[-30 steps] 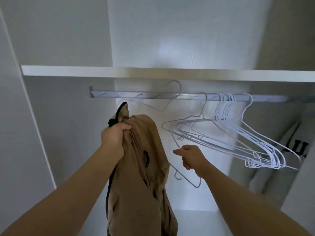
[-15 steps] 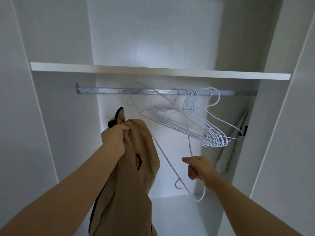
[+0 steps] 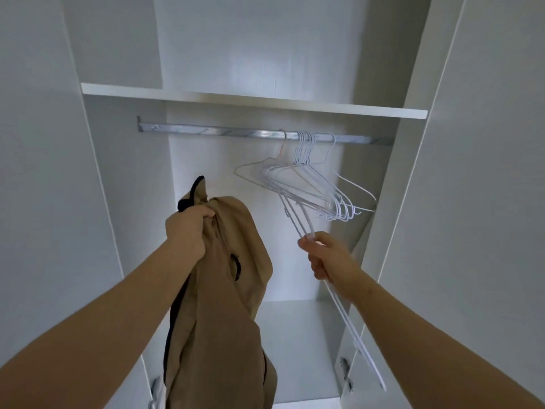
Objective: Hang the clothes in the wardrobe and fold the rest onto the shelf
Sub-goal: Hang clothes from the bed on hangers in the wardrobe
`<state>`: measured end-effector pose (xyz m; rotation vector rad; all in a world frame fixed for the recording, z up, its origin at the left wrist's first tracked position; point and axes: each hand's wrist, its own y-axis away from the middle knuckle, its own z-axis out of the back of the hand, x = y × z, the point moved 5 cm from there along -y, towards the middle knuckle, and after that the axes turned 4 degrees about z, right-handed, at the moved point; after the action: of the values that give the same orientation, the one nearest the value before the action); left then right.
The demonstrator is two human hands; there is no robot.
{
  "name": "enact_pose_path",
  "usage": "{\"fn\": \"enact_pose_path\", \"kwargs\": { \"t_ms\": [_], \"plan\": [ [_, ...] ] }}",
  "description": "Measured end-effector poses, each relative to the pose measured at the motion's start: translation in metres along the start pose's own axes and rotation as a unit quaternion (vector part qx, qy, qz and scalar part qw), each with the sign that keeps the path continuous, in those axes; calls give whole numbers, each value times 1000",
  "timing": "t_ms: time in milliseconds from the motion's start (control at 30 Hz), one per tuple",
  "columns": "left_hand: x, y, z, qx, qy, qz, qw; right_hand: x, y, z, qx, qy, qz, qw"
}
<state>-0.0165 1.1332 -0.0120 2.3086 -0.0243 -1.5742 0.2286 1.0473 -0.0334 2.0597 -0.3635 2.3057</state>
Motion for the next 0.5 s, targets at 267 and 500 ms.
{"fn": "enact_pose_path", "kwargs": {
  "t_ms": [267, 500],
  "plan": [
    [-29, 38, 25, 12, -71, 15, 997, 15, 35, 28, -171, -89, 9, 981],
    [-82, 49, 19, 38, -135, -39, 989, 34, 35, 28, -163, -97, 32, 981]
  ]
}}
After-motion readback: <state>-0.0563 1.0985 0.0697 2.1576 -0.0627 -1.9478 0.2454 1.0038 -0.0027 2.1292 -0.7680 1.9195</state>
